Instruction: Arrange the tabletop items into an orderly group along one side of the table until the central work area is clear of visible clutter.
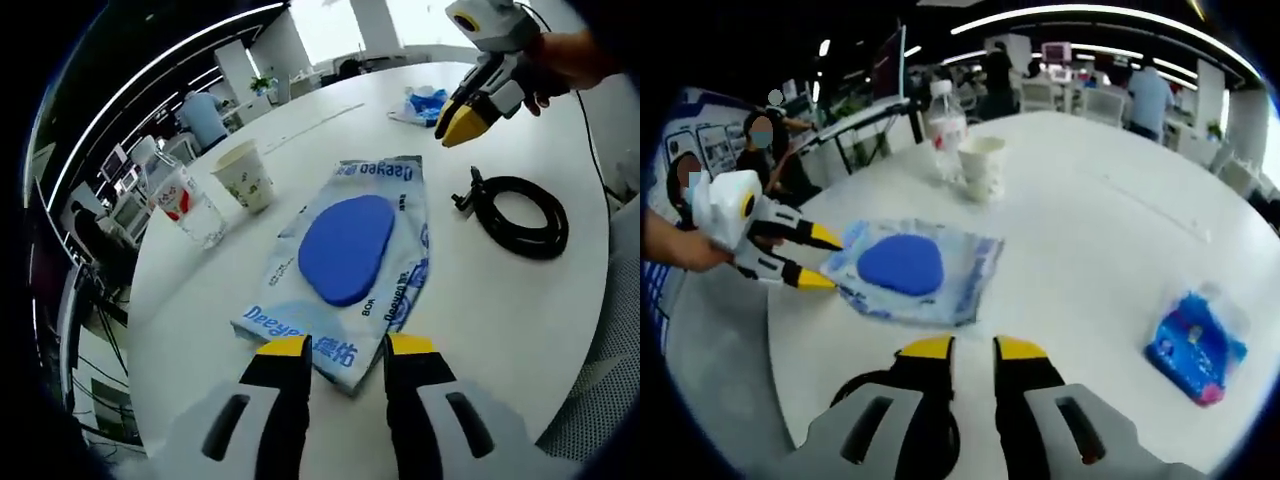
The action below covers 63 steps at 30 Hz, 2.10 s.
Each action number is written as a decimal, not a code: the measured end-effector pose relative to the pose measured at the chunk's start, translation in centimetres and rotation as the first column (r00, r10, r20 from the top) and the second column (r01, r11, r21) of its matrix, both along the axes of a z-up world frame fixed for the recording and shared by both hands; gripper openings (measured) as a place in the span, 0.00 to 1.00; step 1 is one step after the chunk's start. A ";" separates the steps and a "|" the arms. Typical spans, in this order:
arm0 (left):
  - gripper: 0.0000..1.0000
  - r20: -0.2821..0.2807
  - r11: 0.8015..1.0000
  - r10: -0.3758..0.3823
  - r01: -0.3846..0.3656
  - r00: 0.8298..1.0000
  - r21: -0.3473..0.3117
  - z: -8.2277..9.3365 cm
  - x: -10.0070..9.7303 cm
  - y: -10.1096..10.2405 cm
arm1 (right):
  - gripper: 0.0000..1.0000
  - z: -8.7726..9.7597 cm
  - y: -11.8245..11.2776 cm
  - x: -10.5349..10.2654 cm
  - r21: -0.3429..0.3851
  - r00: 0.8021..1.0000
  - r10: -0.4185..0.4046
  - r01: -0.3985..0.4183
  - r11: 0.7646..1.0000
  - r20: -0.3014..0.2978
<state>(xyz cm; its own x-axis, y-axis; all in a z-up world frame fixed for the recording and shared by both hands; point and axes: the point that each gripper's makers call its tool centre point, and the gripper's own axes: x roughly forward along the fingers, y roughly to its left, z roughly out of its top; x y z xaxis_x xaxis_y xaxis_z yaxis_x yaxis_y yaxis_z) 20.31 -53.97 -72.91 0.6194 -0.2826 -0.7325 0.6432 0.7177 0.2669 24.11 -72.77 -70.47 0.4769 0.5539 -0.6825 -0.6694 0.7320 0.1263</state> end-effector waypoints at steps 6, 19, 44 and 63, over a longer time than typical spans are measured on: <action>0.24 -0.011 0.994 0.078 -0.078 0.997 -0.074 0.4 0.2 0.5 | 0.12 -0.1 0.8 0.3 0.005 1.000 0.008 -0.008 1.000 -0.006; 0.29 0.006 0.966 0.186 -0.182 0.983 -0.182 1.4 1.3 1.5 | 0.12 -0.8 2.0 1.2 0.010 1.000 0.011 -0.011 1.000 -0.028; 0.13 -0.168 0.898 0.326 -0.360 0.930 -0.252 -1.0 2.1 3.0 | 0.09 -2.7 3.1 2.5 -0.003 0.998 0.004 -0.004 1.000 -0.067; 0.00 -0.163 0.909 0.269 -0.306 0.949 -0.283 0.2 3.1 1.3 | 0.00 -0.4 2.6 2.4 -0.014 1.000 0.028 -0.028 0.999 -0.011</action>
<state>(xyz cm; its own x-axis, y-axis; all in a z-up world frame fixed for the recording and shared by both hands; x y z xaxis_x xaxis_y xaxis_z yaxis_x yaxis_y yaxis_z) 23.45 -52.62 -72.76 0.6219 -0.3232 -0.7133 0.4097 0.9105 -0.0554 26.50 -70.15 -70.87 0.4533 0.5571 -0.6958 -0.6886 0.7145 0.1235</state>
